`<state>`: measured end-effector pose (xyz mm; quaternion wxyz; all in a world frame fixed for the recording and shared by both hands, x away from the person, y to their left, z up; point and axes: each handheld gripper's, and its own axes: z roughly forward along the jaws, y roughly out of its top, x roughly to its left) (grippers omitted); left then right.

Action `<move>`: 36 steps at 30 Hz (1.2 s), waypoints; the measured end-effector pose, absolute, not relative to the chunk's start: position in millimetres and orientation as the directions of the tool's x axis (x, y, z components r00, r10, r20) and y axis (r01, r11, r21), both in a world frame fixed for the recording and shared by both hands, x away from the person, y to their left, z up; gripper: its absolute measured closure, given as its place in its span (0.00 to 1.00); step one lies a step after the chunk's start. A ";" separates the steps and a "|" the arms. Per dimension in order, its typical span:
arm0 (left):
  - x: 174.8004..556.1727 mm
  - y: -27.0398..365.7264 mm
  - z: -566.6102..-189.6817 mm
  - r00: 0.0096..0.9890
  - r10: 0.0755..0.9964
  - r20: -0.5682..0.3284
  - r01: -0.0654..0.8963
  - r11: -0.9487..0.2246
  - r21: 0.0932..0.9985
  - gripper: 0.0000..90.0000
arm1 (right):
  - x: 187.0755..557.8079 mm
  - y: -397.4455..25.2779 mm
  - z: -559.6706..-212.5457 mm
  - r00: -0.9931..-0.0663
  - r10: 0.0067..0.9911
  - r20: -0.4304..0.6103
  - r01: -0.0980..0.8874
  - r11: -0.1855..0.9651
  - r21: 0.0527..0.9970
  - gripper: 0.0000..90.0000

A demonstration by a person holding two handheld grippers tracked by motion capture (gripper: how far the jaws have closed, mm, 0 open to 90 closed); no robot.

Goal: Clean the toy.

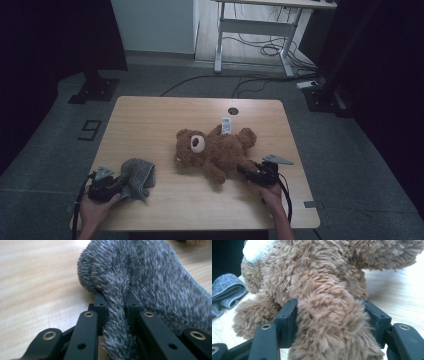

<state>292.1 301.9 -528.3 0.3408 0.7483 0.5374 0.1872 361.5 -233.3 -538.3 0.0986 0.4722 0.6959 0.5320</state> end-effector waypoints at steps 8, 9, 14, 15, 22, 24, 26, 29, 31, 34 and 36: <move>298.2 300.3 -517.4 0.394 0.915 -0.083 0.615 -0.196 0.764 0.37 | 358.9 -236.5 -535.9 -0.545 0.759 0.357 0.547 -0.001 0.837 0.42; 298.2 300.3 -517.4 0.394 0.915 -0.083 0.615 -0.196 0.764 0.32 | 358.9 -236.5 -535.9 -0.545 0.759 0.357 0.547 -0.001 0.837 0.42; 294.0 300.2 -484.0 0.406 0.912 -0.054 0.497 -0.171 0.851 0.24 | 356.0 -246.0 -532.7 -0.559 0.745 0.363 0.534 -0.011 0.845 0.41; 294.0 300.2 -484.0 0.406 0.912 -0.054 0.497 -0.171 0.851 0.24 | 355.3 -246.7 -532.3 -0.562 0.744 0.362 0.531 -0.010 0.847 0.41; 292.7 266.3 -466.0 0.488 0.871 -0.051 0.457 -0.205 0.865 0.25 | 350.5 -248.0 -528.7 -0.592 0.733 0.334 0.514 0.025 0.857 0.41; 294.2 252.1 -464.0 0.520 0.851 -0.071 0.464 -0.212 0.860 0.25 | 346.8 -249.0 -527.3 -0.606 0.729 0.318 0.504 0.042 0.863 0.41; 294.4 246.8 -463.8 0.527 0.846 -0.079 0.467 -0.211 0.859 0.25 | 345.6 -249.6 -526.7 -0.609 0.728 0.316 0.504 0.048 0.862 0.41; 294.4 230.2 -465.6 0.555 0.826 -0.102 0.472 -0.211 0.856 0.27 | 340.8 -251.7 -525.3 -0.619 0.725 0.301 0.485 0.053 0.873 0.41; 295.1 217.8 -469.4 0.579 0.807 -0.114 0.479 -0.223 0.849 0.27 | 339.4 -252.6 -525.0 -0.621 0.725 0.297 0.481 0.054 0.875 0.41; 298.1 199.4 -477.8 0.610 0.783 -0.125 0.493 -0.251 0.833 0.27 | 333.8 -255.4 -525.5 -0.625 0.727 0.286 0.467 0.054 0.883 0.41; 300.2 187.9 -484.3 0.631 0.763 -0.142 0.502 -0.263 0.824 0.28 | 325.5 -259.4 -527.2 -0.626 0.729 0.277 0.456 0.055 0.888 0.41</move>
